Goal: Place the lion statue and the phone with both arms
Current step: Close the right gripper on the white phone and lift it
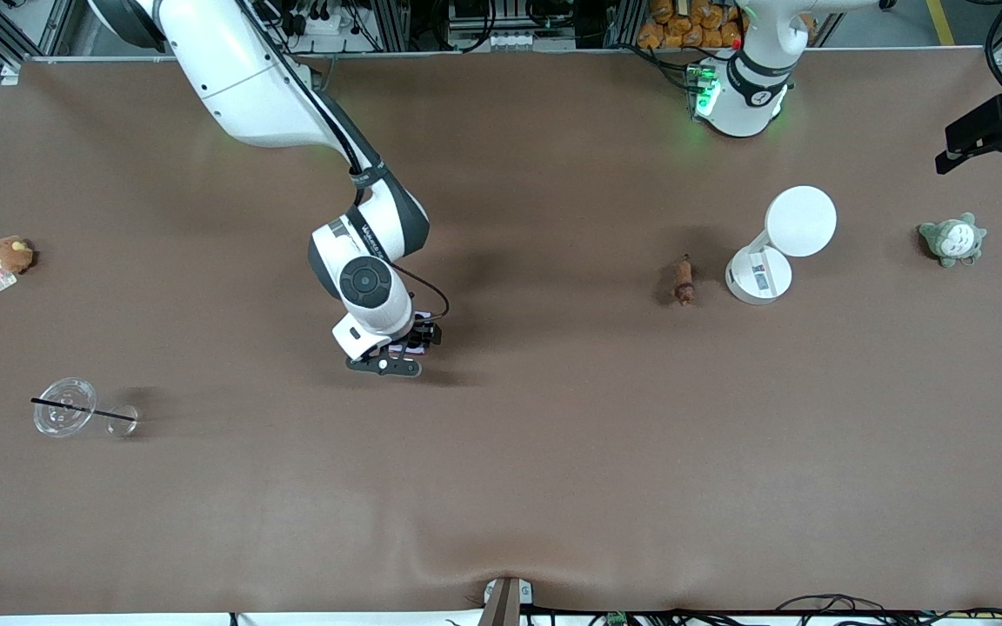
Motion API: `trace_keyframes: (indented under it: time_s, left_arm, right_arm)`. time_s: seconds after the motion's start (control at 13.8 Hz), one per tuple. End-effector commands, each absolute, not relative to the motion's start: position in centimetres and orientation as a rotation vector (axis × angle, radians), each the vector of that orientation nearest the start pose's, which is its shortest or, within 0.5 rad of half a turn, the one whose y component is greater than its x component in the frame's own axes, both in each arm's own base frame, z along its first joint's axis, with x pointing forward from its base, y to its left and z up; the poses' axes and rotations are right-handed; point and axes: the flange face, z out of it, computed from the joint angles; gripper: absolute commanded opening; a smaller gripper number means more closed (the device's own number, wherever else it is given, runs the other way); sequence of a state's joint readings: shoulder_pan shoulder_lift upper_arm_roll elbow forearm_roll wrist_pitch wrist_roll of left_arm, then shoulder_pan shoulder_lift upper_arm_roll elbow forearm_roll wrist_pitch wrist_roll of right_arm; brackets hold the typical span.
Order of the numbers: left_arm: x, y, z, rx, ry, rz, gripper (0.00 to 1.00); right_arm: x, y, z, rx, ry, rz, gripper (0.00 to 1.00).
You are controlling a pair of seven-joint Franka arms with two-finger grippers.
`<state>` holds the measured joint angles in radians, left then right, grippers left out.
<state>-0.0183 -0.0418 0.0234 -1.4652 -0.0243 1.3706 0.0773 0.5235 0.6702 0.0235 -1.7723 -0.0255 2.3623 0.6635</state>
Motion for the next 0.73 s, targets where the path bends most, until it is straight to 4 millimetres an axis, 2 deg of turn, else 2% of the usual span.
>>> trace_keyframes:
  time_s: [0.0,0.29,0.36,0.44,0.51,0.58,0.65]
  left_arm:
    - [52.0,-0.9,67.4,-3.169,0.127,0.098,1.0]
    - [52.8,-0.7,66.7,-3.166,0.118,0.106,1.0]
    - [53.2,-0.6,66.4,-3.147,0.118,0.106,1.0]
    - [53.3,-0.3,66.2,-3.143,0.109,0.111,1.0]
    - [53.3,-0.6,66.2,-3.144,0.119,0.113,1.0]
    - [53.4,-0.7,66.1,-3.144,0.122,0.113,1.0]
    - [53.4,-0.7,66.1,-3.147,0.123,0.116,1.0]
  right_arm:
    - [55.4,34.0,16.8,-3.179,0.199,0.09,1.0]
    - [55.2,34.2,16.4,-3.18,0.21,0.091,1.0]
    - [54.9,34.4,16.2,-3.171,0.219,0.071,0.95]
    - [54.6,34.5,15.8,-3.151,0.245,0.035,0.63]
    - [54.1,34.3,15.2,-3.14,0.249,0.011,0.39]
    - [53.8,33.9,14.6,-3.132,0.253,-0.004,0.21]
    - [53.9,33.2,14.6,-3.13,0.269,-0.009,0.08]
